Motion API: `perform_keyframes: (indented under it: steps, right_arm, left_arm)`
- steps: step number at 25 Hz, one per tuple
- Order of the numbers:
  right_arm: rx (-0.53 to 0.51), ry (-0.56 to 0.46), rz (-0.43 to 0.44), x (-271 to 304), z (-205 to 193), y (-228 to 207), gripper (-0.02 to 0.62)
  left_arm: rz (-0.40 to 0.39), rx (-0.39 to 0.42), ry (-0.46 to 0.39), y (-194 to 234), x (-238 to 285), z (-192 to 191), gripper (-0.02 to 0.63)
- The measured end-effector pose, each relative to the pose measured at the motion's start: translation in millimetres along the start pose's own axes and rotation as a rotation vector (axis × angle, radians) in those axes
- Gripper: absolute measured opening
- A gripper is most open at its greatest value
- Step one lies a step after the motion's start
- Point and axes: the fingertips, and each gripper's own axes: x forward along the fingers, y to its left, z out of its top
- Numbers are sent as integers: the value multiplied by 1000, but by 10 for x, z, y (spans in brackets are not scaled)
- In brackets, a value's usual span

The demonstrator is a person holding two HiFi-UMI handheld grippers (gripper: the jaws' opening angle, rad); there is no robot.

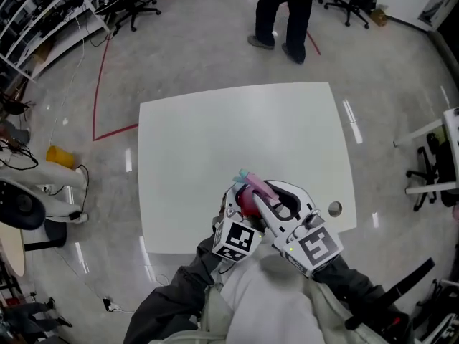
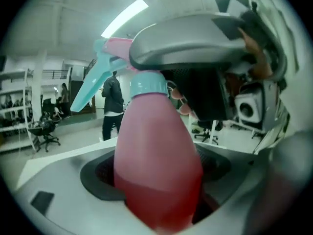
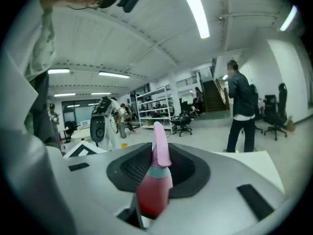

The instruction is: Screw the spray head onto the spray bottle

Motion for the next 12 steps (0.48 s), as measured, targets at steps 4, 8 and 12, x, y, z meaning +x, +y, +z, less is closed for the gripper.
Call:
perform_keyframes:
  steps: [4, 8, 12]
  right_arm:
    - [-66, -20, 111, -87, 46, 131, 84]
    - [-26, -15, 190, -136, 36, 248, 84]
    - [22, -32, 245, -181, 104, 384, 86]
  left_arm:
    - [-41, -14, -35, 17, -46, 28, 426]
    - [-31, 28, 19, 99, -94, -7, 426]
    - [-41, 5, 14, 97, -104, 52, 426]
